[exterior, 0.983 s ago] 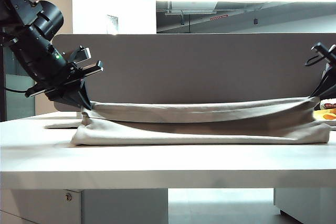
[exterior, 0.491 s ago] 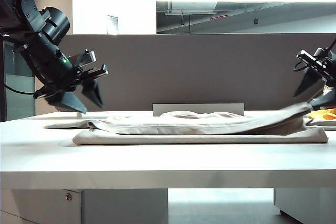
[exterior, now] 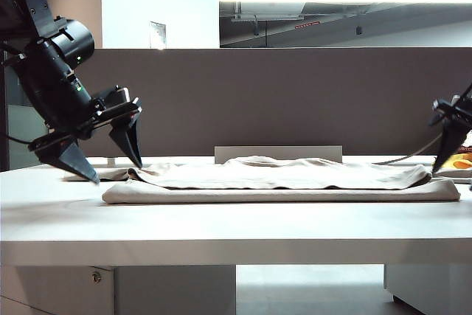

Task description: Fold the bottom side of the T-shirt horizontally towards the center, about one-third of the way, then fold the sleeve back towards the center, creating a straight line along the edge of the T-shirt, and finally fold the bottom of the T-shirt up towards the top, creating a neat rectangle.

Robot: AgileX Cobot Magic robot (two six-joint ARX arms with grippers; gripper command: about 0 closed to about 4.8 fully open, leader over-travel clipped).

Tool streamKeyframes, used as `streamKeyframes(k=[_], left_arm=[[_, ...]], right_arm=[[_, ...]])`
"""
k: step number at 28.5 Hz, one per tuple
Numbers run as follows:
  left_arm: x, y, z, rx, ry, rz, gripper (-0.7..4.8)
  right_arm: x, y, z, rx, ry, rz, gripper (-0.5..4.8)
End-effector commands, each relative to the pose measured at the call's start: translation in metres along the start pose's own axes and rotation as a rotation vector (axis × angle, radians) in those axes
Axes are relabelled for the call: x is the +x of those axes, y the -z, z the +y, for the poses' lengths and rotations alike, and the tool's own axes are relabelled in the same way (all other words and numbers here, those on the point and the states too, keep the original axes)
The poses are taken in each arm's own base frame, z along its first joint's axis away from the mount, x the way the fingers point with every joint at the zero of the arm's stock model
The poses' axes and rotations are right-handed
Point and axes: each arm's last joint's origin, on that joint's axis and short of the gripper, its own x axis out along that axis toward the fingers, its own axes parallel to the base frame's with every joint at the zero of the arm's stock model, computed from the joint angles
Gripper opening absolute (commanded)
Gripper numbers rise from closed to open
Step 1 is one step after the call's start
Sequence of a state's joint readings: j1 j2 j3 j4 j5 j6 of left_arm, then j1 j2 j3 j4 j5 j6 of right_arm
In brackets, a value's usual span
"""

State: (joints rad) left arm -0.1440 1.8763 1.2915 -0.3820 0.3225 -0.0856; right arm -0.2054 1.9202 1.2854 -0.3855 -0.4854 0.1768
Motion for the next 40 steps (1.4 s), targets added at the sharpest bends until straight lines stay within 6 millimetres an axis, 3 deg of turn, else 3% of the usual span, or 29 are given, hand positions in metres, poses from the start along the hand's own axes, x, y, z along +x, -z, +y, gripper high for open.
streamKeyframes(k=[1, 14, 18, 29, 31, 32, 36, 40], left_arm=[[-0.001, 0.004, -0.002, -0.002, 0.049, 0.029, 4.03], [0.002, 0.005, -0.009, 0.006, 0.040, 0.043, 3.89], [0.005, 0.006, -0.013, 0.016, 0.045, 0.043, 2.99], [0.012, 0.008, -0.012, 0.021, 0.026, 0.057, 2.68], [0.013, 0.008, -0.012, 0.022, 0.020, 0.058, 2.65], [0.013, 0.008, -0.012, 0.022, 0.020, 0.059, 2.49], [0.015, 0.009, -0.011, 0.045, 0.021, 0.058, 0.78], [0.015, 0.007, -0.011, 0.051, 0.022, 0.044, -0.04]], right_arm=[[-0.002, 0.004, 0.000, -0.028, 0.019, 0.043, 3.16], [0.004, 0.008, 0.012, -0.044, 0.009, 0.075, 3.01], [0.009, 0.009, 0.023, -0.076, -0.007, 0.072, 2.52], [0.014, 0.010, 0.030, -0.080, 0.038, 0.055, 2.37], [0.014, 0.009, 0.030, -0.080, 0.049, 0.052, 2.07], [0.014, 0.009, 0.030, -0.081, 0.049, 0.052, 1.87], [0.014, 0.009, 0.030, -0.082, 0.048, 0.048, 0.65], [0.014, 0.009, 0.030, -0.082, 0.048, 0.049, 0.04]])
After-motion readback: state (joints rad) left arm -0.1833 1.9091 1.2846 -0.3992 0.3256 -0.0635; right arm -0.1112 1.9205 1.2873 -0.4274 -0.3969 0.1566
